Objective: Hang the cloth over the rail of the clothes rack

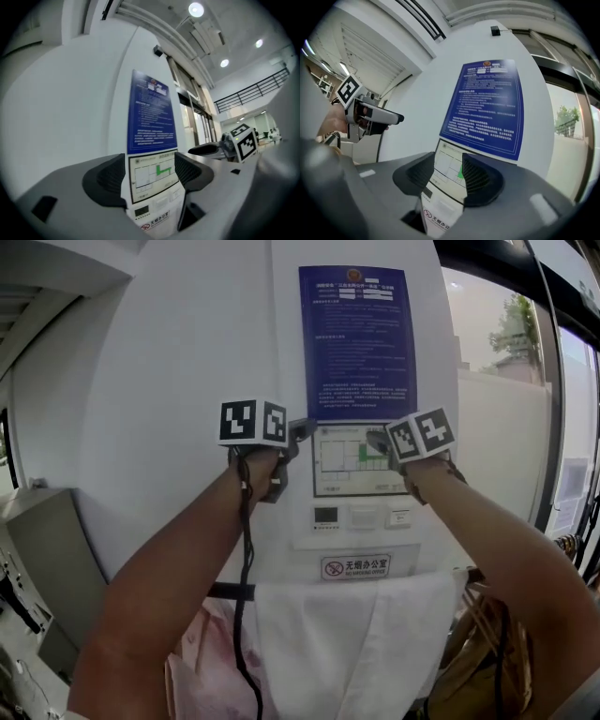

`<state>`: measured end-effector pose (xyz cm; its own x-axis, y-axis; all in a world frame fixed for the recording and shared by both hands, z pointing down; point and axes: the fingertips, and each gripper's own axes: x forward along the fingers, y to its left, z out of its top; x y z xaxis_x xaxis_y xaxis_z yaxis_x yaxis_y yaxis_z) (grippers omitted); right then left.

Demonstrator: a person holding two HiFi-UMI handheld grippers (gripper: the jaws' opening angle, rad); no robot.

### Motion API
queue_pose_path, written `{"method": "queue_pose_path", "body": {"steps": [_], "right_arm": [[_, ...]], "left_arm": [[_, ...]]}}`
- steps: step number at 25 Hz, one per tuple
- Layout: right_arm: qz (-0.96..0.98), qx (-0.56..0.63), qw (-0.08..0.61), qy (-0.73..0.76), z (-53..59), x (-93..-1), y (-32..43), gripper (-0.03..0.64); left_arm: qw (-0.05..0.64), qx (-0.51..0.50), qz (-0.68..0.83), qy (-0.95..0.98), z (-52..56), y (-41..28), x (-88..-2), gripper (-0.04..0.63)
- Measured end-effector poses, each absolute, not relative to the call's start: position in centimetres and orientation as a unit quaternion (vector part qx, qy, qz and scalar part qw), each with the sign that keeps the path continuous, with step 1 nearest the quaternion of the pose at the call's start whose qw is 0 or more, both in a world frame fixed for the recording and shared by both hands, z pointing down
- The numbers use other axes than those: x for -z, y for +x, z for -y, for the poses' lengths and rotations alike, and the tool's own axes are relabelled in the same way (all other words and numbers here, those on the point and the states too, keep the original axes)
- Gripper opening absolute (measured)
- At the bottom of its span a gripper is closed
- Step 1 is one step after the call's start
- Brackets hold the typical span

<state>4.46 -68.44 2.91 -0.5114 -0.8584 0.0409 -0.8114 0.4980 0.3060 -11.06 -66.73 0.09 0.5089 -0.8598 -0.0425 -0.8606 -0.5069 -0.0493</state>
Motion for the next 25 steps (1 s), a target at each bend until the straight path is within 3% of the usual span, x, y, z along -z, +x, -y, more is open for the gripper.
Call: {"method": "queue_pose_path", "body": {"steps": [8, 17, 20, 21, 22, 24, 25], "right_arm": [[0.885, 0.208, 0.057, 0.412, 52.6, -1.8, 1.5, 0.16], [0.914, 0.211, 0.008, 0.347, 38.4, -8.7, 3.3, 0.156], [0.916, 0.204, 0.01, 0.346, 36.8, -12.6, 3.7, 0.118], [0.916, 0.197, 0.01, 0.349, 36.5, -14.0, 3.8, 0.093], [0.917, 0.188, 0.009, 0.352, 36.2, -15.3, 3.9, 0.06], [0.918, 0.167, 0.011, 0.358, 35.8, -17.8, 3.8, 0.002], [0.92, 0.154, 0.014, 0.361, 35.7, -19.2, 3.5, 0.002]], "left_arm": [[0.09, -0.04, -0.42, -0.902, 49.9, -8.9, -0.3, 0.328], [0.071, -0.063, -0.463, -0.881, 39.8, -9.2, -9.6, 0.328], [0.044, -0.069, -0.48, -0.873, 38.8, -9.4, -13.5, 0.326], [0.037, -0.069, -0.484, -0.872, 38.5, -9.5, -14.7, 0.307], [0.036, -0.07, -0.487, -0.87, 38.0, -9.7, -15.8, 0.229], [0.047, -0.068, -0.496, -0.864, 36.9, -10.3, -17.3, 0.005], [0.053, -0.061, -0.501, -0.862, 36.4, -10.6, -18.1, 0.005]]}}
